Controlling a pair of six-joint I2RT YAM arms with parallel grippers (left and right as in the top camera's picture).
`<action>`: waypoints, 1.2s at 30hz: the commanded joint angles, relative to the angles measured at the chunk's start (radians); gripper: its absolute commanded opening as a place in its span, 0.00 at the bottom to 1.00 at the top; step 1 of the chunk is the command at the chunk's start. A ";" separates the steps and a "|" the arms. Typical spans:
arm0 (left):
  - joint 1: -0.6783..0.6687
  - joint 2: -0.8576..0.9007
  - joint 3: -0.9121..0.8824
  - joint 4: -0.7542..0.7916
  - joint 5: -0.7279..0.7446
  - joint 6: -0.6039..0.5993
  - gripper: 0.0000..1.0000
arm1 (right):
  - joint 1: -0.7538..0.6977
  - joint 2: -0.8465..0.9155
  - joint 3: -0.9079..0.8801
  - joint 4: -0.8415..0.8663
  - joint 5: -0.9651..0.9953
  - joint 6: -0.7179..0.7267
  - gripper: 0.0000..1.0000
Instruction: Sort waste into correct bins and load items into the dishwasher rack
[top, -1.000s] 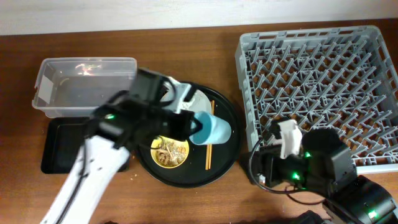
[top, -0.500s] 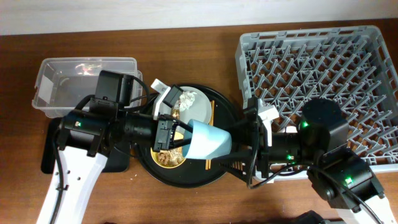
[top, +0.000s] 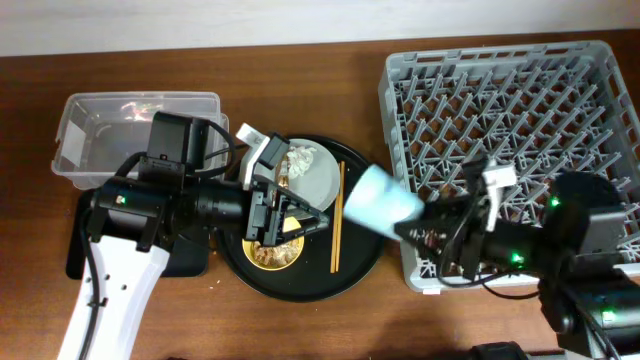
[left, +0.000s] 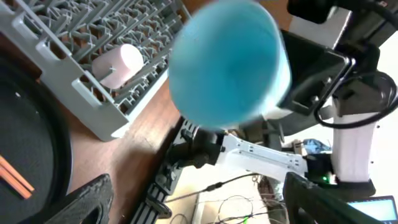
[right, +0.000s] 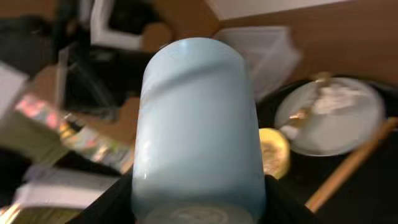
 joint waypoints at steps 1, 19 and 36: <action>0.000 -0.004 0.010 -0.062 -0.126 0.009 0.93 | -0.215 0.002 0.052 -0.302 0.549 0.003 0.42; 0.000 -0.014 0.010 -0.130 -0.312 0.005 0.89 | -0.224 0.352 0.536 -0.690 0.813 -0.095 0.88; -0.387 0.250 -0.155 0.077 -1.197 -0.365 0.47 | -0.110 -0.187 0.531 -0.670 0.803 -0.125 0.99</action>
